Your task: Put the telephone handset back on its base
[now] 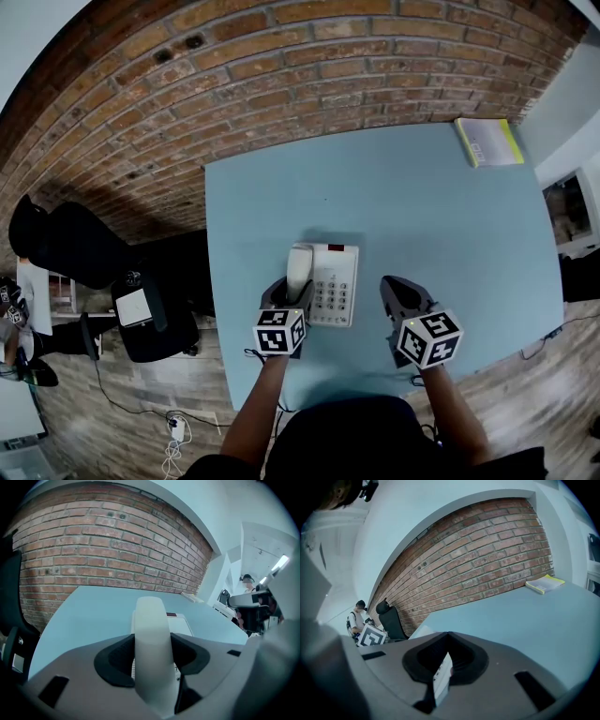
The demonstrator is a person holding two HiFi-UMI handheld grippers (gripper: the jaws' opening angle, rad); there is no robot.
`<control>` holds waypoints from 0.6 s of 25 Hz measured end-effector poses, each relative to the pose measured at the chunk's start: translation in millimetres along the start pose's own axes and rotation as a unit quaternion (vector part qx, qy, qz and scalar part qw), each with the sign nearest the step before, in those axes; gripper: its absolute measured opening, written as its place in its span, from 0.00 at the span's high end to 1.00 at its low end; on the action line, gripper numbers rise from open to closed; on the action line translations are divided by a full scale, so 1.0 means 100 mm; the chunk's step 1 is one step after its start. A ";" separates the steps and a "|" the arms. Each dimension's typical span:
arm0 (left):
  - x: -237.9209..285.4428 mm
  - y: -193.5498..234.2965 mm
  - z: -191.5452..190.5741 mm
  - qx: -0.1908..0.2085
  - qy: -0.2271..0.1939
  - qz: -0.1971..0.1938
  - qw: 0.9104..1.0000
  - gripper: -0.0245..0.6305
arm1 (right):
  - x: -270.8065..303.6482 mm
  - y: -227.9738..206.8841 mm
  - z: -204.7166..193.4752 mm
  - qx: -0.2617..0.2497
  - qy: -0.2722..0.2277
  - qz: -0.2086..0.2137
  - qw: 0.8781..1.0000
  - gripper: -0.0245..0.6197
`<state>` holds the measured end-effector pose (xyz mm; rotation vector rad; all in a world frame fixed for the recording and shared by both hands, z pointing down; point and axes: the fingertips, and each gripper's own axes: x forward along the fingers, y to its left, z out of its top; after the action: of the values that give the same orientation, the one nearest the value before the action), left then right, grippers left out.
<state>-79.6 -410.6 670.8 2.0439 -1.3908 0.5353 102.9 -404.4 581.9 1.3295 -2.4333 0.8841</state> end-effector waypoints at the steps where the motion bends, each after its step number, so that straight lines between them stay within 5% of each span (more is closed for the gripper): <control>1: 0.01 0.00 0.00 -0.001 0.001 0.001 1.000 0.62 | 0.01 -0.01 -0.01 0.001 0.001 -0.001 1.000 0.95; 15: 0.14 0.05 -0.04 -0.013 0.011 0.013 1.000 0.61 | 0.04 -0.07 -0.05 0.009 0.006 -0.002 1.000 0.95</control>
<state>-79.1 -419.1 683.9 1.9962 -1.4060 0.5460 105.7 -407.4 590.3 1.3314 -2.4183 0.9127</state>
